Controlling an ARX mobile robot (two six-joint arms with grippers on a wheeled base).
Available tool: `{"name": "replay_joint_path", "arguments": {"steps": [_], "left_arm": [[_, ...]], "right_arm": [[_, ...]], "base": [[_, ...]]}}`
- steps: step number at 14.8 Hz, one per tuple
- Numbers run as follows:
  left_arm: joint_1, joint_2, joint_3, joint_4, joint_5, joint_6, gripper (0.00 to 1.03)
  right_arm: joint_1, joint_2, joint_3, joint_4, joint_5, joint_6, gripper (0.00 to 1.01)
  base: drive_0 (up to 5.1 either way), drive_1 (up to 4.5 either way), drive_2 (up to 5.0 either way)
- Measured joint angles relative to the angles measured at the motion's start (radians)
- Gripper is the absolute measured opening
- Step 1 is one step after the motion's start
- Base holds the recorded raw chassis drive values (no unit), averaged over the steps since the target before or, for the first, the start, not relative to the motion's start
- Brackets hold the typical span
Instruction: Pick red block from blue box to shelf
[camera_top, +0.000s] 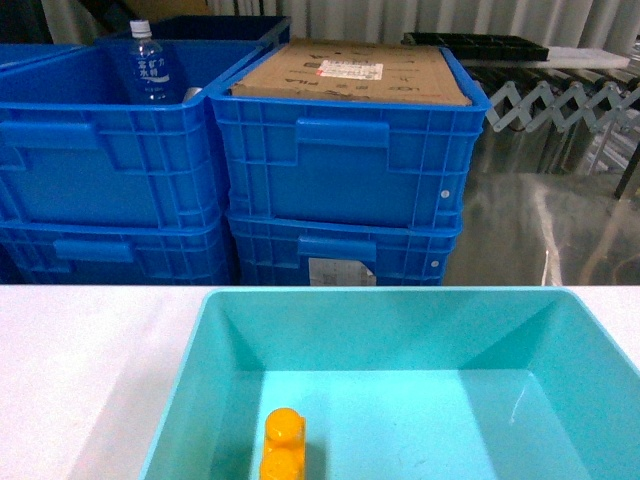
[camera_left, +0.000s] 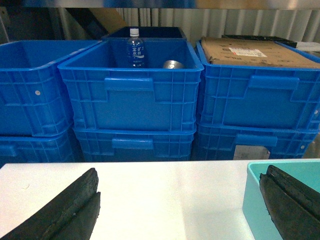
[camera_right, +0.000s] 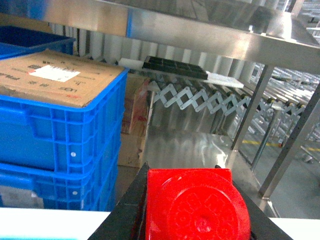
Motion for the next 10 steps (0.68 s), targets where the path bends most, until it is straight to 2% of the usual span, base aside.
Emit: {"name": "replay_joint_path", "arguments": {"steps": [2,5,7,8,9,10], "left_arm": [[0.0,0.0,0.0,0.0,0.0,0.0,0.98],[0.0,0.0,0.0,0.0,0.0,0.0,0.98],[0.0,0.0,0.0,0.0,0.0,0.0,0.98],[0.0,0.0,0.0,0.0,0.0,0.0,0.98],[0.0,0.0,0.0,0.0,0.0,0.0,0.98],[0.0,0.0,0.0,0.0,0.0,0.0,0.98]], "right_arm": [[-0.013,-0.138,-0.013,-0.101,-0.012,0.005,0.27],[-0.067,-0.346,-0.092,-0.214,-0.014,0.019,0.27],[-0.062,-0.486,-0.126,-0.338,-0.015,0.027,0.27],[-0.04,-0.55,-0.141,-0.377,-0.011,0.026,0.27],[-0.021,-0.561,-0.153,-0.344,0.001,0.018,0.27],[-0.012,-0.555,-0.159,-0.303,0.007,-0.006,0.27]], "base": [[0.0,0.0,0.0],[0.0,0.0,0.0],[0.0,0.0,0.0],[0.0,0.0,0.0],[0.0,0.0,0.0],[0.0,0.0,0.0]]}}
